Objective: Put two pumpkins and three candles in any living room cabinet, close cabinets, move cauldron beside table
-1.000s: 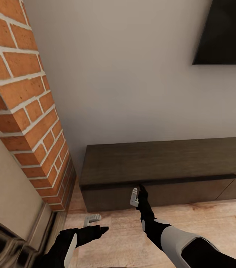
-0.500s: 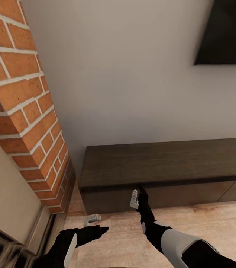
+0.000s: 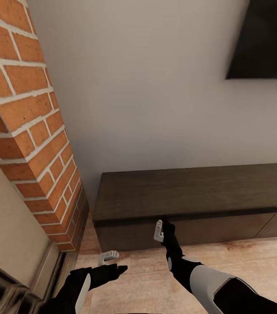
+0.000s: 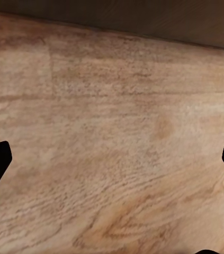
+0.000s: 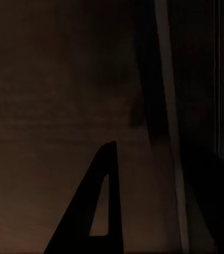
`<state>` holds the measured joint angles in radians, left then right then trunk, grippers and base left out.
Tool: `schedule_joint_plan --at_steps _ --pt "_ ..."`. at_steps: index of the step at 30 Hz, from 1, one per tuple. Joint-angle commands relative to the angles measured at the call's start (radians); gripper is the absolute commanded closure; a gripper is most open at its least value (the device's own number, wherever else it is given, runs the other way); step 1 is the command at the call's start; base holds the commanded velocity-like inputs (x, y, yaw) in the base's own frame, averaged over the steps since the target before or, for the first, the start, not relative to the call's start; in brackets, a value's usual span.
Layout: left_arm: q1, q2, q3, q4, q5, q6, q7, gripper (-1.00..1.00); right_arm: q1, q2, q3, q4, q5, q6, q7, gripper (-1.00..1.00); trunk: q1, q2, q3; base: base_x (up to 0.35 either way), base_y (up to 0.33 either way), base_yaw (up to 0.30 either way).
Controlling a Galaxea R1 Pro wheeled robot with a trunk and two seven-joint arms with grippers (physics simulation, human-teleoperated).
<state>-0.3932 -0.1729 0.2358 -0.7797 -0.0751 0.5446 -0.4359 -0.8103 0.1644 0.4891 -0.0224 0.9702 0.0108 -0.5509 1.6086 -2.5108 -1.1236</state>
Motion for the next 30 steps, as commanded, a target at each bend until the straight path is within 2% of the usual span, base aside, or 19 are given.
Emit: schedule_joint_plan --at_steps 1,8,22,30 --pt "0.0 -0.002 0.007 -0.001 -0.008 0.005 -0.009 -1.0 -0.001 -0.006 -0.058 0.005 -0.016 0.0 -0.001 1.0 0.013 0.0 -0.001 0.0 0.0 0.0" --pt "-0.001 -0.002 0.007 -0.001 -0.008 0.005 -0.009 -1.0 -0.001 -0.006 -0.059 -0.001 -0.04 0.002 -0.004 1.0 0.013 0.0 -0.001 0.0 0.0 0.0" --pt "0.0 -0.002 0.007 -0.001 -0.008 0.006 -0.011 -1.0 -0.001 -0.005 -0.058 -0.002 -0.042 0.003 -0.006 1.0 0.013 0.0 -0.001 0.0 0.0 0.0" --pt "-0.001 -0.002 0.007 -0.002 -0.008 0.006 -0.045 -1.0 -0.001 -0.005 -0.058 -0.002 -0.042 0.003 -0.006 1.0 0.013 0.0 -0.001 0.0 0.0 0.0"
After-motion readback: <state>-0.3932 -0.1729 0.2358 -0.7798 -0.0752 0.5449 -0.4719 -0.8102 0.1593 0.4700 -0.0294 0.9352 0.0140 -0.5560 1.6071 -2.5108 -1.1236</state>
